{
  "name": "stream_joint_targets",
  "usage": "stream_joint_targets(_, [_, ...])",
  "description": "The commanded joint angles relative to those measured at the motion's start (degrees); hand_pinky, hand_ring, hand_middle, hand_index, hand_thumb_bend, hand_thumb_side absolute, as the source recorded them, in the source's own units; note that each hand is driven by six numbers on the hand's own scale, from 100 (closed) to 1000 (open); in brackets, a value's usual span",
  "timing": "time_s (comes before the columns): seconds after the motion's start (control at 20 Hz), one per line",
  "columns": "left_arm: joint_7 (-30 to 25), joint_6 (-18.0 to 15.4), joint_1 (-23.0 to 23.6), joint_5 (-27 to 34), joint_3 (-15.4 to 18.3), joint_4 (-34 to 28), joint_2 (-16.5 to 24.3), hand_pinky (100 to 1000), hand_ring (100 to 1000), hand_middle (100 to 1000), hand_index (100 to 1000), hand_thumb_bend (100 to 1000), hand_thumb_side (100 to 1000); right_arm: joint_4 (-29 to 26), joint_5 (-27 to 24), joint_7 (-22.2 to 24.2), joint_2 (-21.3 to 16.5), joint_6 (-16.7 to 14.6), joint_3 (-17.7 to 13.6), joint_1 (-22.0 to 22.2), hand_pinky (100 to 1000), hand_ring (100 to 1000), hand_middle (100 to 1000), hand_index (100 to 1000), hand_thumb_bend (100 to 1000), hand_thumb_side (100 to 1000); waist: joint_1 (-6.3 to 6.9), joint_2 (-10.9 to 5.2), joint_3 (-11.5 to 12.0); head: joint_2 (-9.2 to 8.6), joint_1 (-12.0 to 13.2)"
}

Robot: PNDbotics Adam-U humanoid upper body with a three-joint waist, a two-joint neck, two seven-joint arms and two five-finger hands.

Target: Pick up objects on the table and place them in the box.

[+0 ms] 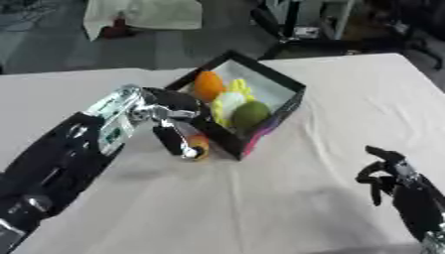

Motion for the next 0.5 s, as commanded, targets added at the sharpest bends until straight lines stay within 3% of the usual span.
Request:
stream_joint_targets(0.05, [1.26, -0.79, -0.85, -3.28, 0.40, 0.03, 0.14, 777, 752, 817, 883, 252, 414, -0.82, -0.29, 0.17, -0.87, -0.16, -0.16, -0.50, 735, 236, 508, 890, 100, 1000, -0.06, -0.34, -0.10, -0.09, 0.01])
stream_joint_targets(0.5, [3.39, -2.81, -0.07, -9.79, 1.45, 2.78, -0.44, 757, 735, 807, 877, 256, 387, -0.82, -0.25, 0.19, -0.83, -0.17, -0.15, -0.46, 735, 235, 508, 890, 100, 1000, -0.15, -0.30, -0.02, -0.09, -0.08])
